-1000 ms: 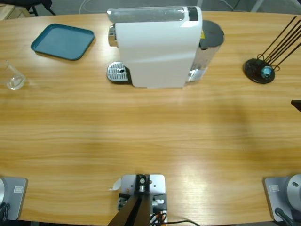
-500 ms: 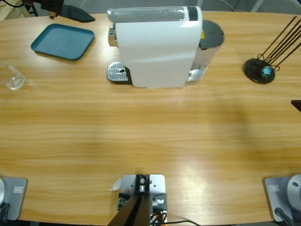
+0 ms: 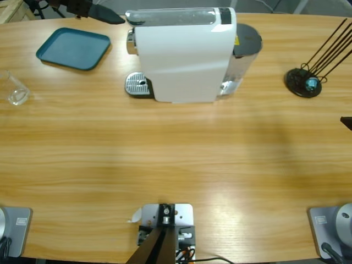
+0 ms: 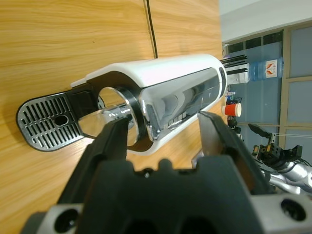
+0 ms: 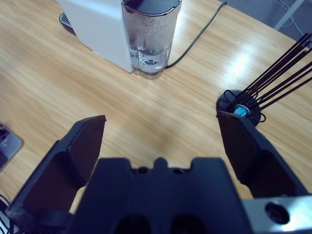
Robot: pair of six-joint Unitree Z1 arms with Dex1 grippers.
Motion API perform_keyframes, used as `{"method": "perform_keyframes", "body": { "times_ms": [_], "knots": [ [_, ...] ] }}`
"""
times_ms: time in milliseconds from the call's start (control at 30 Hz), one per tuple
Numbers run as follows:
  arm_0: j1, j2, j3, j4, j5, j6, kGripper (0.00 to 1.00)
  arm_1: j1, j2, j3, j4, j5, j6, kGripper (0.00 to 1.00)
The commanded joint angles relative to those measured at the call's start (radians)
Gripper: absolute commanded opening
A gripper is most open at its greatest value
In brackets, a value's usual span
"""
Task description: Pour coffee
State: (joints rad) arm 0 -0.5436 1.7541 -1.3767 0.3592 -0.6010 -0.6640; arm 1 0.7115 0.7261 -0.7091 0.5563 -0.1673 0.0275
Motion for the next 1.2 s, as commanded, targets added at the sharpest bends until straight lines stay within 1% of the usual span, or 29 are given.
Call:
{"method": "perform_keyframes", "body": {
  "times_ms": [33,100,133,433,667,867,967,1000,1033,1067,1100,1133,1200],
  "knots": [
    [-0.017,0.048,0.007,-0.013,-0.042,-0.012,0.236,0.008,0.025,-0.006,0.010,0.000,-0.014,1.000],
    [-0.019,0.046,0.011,-0.013,-0.049,-0.011,0.020,0.008,0.017,-0.004,0.010,0.003,-0.015,1.000],
    [-0.019,0.042,0.013,-0.013,-0.048,-0.011,0.000,0.008,0.016,-0.004,0.010,0.002,-0.015,1.000],
    [-0.019,-0.005,-0.009,-0.014,-0.038,-0.016,0.000,0.008,0.021,-0.004,0.009,0.002,-0.015,1.000],
    [-0.030,-0.035,-0.093,-0.012,-0.045,-0.058,0.000,0.008,0.019,-0.005,0.009,0.000,-0.015,1.000],
    [-0.071,-0.064,-0.187,0.030,0.030,-0.076,0.000,0.008,0.074,-0.022,0.020,-0.018,-0.014,1.000],
    [-0.110,-0.063,-0.258,0.031,0.084,-0.062,0.000,0.008,0.081,-0.023,0.020,-0.043,-0.013,1.000],
    [-0.126,-0.058,-0.292,0.037,0.091,-0.058,0.043,0.008,0.083,-0.023,0.020,-0.069,-0.011,1.000],
    [-0.145,-0.051,-0.324,0.041,0.101,-0.033,0.289,0.008,0.084,-0.021,0.020,-0.111,-0.004,1.000],
    [-0.167,-0.049,-0.345,0.041,0.126,0.038,0.543,0.008,0.090,-0.021,0.018,-0.144,0.001,1.000],
    [-0.196,-0.054,-0.357,0.041,0.181,0.140,0.808,0.008,0.103,-0.018,0.013,-0.176,0.004,1.000],
    [-0.237,-0.063,-0.358,0.048,0.268,0.284,0.921,0.007,0.120,-0.013,0.003,-0.210,0.009,1.000],
    [-0.296,-0.073,-0.351,0.107,0.376,0.540,0.945,-0.004,0.152,0.011,-0.041,-0.268,0.036,1.000]
  ]
}}
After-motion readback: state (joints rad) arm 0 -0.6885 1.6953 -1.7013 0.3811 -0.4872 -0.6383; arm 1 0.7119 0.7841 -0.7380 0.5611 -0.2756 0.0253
